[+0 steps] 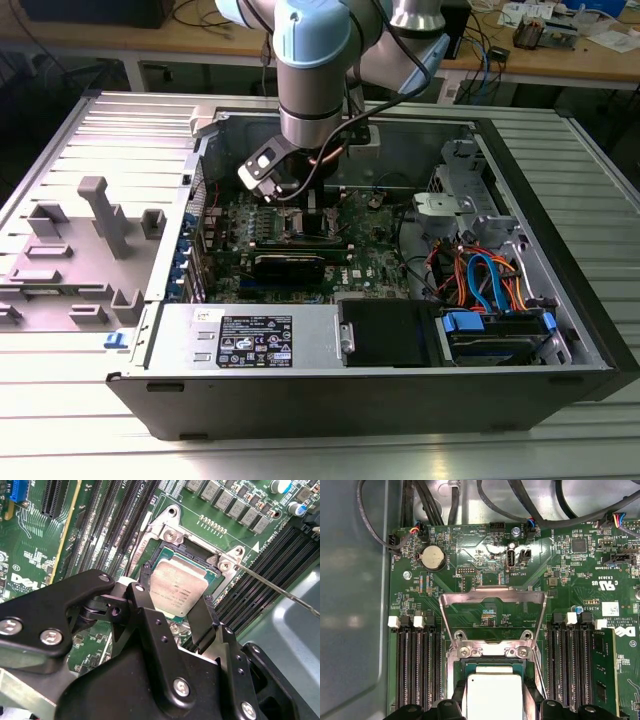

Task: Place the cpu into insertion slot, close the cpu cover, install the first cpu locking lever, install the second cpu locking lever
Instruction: 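Place the cpu into insertion slot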

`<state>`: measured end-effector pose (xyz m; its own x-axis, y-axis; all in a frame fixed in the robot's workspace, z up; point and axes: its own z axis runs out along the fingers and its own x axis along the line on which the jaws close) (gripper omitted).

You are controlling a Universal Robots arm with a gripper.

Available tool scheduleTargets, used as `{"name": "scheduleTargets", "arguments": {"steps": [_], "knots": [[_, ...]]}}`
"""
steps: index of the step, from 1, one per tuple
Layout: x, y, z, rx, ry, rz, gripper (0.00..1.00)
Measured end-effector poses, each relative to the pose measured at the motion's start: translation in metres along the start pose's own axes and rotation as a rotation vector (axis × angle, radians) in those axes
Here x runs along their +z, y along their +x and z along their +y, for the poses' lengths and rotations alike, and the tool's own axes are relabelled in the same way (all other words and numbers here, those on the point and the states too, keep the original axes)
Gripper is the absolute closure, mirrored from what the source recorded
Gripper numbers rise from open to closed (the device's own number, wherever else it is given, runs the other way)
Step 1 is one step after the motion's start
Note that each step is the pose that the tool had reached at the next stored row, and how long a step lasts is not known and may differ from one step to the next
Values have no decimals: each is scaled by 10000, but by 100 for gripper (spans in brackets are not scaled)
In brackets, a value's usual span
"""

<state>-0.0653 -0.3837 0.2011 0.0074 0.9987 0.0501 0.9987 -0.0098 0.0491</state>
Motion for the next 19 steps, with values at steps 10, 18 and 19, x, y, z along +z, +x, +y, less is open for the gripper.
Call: {"name": "scheduleTargets", "arguments": {"steps": [10, 18, 19], "knots": [[10, -1, 0, 1, 6, -3, 46], [15, 0, 0, -66, 9, 0, 46], [15, 0, 0, -80, 10, 1, 46]]}}
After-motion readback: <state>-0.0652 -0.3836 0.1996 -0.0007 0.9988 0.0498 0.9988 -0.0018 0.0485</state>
